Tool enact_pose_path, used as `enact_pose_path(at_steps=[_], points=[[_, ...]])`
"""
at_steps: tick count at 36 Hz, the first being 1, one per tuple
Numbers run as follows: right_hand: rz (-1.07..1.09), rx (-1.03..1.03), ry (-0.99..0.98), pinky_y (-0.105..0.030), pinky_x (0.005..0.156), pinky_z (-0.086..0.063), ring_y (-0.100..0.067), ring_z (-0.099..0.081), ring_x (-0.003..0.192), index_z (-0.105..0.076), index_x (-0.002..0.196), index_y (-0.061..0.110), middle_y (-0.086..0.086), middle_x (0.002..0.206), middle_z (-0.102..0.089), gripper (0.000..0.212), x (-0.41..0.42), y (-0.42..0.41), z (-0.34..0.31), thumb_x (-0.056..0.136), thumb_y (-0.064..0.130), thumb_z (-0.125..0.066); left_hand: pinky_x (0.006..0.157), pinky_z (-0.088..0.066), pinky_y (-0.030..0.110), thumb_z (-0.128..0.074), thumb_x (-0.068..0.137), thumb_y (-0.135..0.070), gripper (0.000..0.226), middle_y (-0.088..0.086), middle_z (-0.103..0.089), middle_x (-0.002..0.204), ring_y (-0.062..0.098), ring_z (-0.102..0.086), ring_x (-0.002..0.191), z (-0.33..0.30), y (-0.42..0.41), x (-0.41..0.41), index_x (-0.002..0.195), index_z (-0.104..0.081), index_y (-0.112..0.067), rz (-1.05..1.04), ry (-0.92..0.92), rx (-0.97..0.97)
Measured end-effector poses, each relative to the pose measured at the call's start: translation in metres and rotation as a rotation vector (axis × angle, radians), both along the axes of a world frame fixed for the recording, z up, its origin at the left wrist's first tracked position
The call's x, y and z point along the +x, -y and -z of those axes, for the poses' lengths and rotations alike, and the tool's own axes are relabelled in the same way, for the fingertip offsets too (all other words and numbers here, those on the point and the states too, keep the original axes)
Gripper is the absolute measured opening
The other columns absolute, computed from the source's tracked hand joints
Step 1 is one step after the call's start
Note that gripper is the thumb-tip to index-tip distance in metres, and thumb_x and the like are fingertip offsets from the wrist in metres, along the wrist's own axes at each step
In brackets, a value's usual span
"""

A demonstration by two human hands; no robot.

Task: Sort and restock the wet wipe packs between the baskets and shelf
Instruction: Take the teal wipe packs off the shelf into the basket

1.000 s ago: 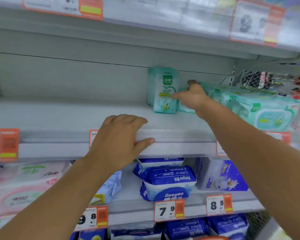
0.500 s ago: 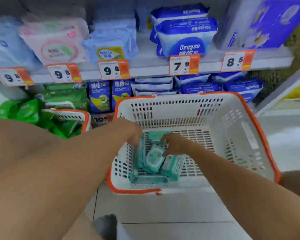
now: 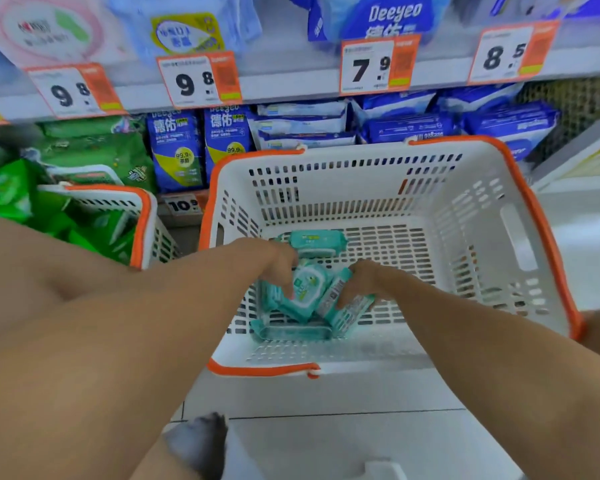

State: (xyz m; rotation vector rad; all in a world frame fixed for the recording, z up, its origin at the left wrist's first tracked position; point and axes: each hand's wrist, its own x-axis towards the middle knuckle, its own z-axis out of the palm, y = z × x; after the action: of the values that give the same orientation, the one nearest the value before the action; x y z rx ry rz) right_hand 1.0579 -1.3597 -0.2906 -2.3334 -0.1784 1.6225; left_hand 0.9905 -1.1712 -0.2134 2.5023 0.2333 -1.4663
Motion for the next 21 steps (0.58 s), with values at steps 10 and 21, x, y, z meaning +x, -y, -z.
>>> enact_pose_path(at_steps=[10, 21], points=[[0.635, 0.593, -0.107, -0.037, 0.074, -0.062, -0.027, -0.075, 0.091, -0.069, 0.106, 0.006, -0.014, 0.103, -0.076, 0.051, 0.052, -0.036, -0.074, 0.086, 0.052, -0.067, 0.075, -0.062, 0.033, -0.089, 0.068, -0.038, 0.055, 0.001, -0.072, 0.107, 0.016, -0.071, 0.09, -0.034, 0.004, 0.026, 0.114, -0.065, -0.021, -0.627, 0.282, -0.37], [-0.321, 0.146, 0.628, -0.042, 0.091, -0.052, -0.03, -0.055, 0.114, -0.045, 0.138, 0.02, -0.008, 0.134, -0.054, 0.065, 0.014, -0.049, 0.005, 0.083, 0.027, -0.077, 0.068, -0.063, 0.043, -0.079, 0.082, -0.017, 0.055, 0.011, -0.056, 0.12, 0.03, -0.062, 0.095, -0.039, -0.024, -0.004, 0.126, -0.047, -0.011, -0.673, 0.332, -0.005]])
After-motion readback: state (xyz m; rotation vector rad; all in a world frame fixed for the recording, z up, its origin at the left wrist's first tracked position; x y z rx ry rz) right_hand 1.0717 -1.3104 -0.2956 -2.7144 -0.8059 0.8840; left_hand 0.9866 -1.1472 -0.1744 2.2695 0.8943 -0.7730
